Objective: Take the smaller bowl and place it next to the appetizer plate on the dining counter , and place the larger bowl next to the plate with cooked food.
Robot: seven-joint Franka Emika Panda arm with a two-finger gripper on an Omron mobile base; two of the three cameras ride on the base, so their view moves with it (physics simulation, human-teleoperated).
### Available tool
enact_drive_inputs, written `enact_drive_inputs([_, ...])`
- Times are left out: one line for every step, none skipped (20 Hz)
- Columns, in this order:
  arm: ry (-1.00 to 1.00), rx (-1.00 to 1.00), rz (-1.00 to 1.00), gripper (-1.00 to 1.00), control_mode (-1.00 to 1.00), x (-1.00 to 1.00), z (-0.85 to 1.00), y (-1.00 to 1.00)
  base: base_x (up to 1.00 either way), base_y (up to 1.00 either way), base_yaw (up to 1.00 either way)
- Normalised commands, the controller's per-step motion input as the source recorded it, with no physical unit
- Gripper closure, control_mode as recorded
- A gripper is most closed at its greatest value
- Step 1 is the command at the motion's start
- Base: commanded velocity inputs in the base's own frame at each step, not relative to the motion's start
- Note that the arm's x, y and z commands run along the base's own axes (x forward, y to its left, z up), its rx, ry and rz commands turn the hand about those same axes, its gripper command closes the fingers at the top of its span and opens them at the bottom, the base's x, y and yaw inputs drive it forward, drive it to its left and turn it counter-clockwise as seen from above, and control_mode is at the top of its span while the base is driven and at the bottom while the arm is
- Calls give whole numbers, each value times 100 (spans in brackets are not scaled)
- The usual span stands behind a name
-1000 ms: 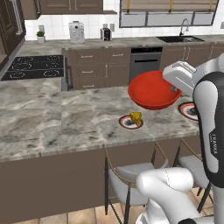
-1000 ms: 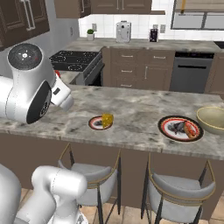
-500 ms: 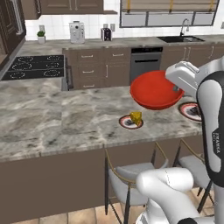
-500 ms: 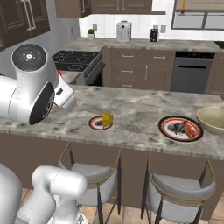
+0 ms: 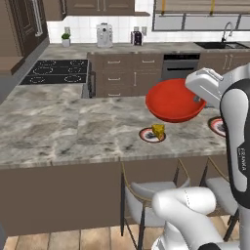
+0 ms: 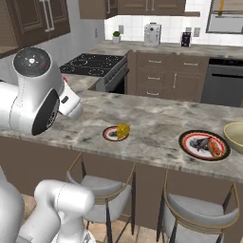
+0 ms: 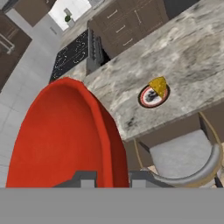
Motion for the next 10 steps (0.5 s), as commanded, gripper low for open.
enact_drive_inputs([0, 0, 0, 100, 100, 0, 0, 0, 56, -89, 39])
enact_drive_inputs([0, 0, 0, 100, 100, 0, 0, 0, 56, -86, 40])
enact_drive_inputs([0, 0, 0, 100, 100, 0, 0, 0, 58, -81, 40])
enact_drive_inputs([0, 0, 0, 100, 100, 0, 0, 0, 56, -69, 37])
enact_drive_inputs([0, 0, 0, 100, 100, 0, 0, 0, 52, -50, 27])
enact_drive_inputs([0, 0, 0, 100, 100, 0, 0, 0, 42, -40, 7])
enact_drive_inputs([0, 0, 0, 100, -100, 51, -22, -36, 0, 0, 0])
enact_drive_inputs([0, 0, 0, 100, -100, 47, -23, -43, 0, 0, 0])
enact_drive_inputs([0, 0, -2, 100, -100, 50, -24, -37, 0, 0, 0])
enact_drive_inputs([1, 0, -5, 100, -100, 46, -24, -38, 0, 0, 0])
